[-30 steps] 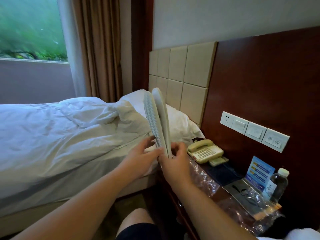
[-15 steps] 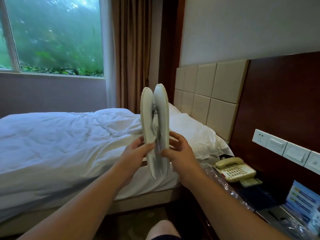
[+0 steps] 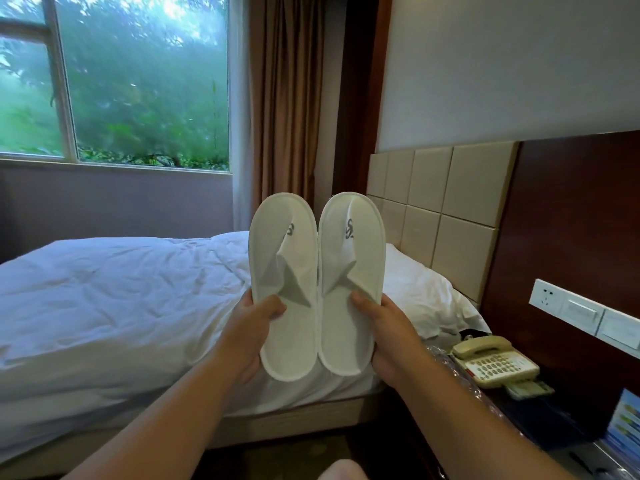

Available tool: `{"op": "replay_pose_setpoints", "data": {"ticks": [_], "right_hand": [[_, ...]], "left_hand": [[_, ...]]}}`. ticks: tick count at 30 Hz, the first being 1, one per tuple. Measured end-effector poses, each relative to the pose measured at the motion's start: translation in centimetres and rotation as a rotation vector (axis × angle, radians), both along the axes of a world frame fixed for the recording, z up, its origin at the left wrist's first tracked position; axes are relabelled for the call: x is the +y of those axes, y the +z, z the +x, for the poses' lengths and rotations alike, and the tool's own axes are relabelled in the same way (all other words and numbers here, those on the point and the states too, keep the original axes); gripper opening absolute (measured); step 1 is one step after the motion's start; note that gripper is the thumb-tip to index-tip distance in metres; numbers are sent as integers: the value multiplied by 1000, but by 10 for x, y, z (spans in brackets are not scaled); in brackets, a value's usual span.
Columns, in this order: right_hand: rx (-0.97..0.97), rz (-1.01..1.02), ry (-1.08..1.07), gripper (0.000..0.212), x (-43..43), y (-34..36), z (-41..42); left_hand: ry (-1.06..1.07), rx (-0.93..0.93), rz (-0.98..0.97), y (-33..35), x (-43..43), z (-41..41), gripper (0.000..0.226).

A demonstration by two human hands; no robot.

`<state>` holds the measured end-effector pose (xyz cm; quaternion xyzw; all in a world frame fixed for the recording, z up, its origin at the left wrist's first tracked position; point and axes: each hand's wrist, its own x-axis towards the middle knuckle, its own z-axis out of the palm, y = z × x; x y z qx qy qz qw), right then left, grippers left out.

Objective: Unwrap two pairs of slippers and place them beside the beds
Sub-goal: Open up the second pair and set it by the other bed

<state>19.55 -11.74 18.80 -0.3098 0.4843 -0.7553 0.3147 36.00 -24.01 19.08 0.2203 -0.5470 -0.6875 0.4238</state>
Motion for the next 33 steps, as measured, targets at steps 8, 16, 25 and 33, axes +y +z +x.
{"op": "replay_pose_setpoints", "data": {"ticks": [8,16,25,33], "right_hand": [[28,-6,60,44,-6,-1,8],[336,125,-354,74,-9,1,29],[304,98,-100,28,-10,9,63],[583,174,-309,20,-12,4,66]], "left_hand": [[15,18,22,-3,-4,14,34],[71,-27,-35,-2,-1,14,24],[192,-228,-224,-13,7,-3,38],[190,-467,-425,-15,-2,5,42]]}}
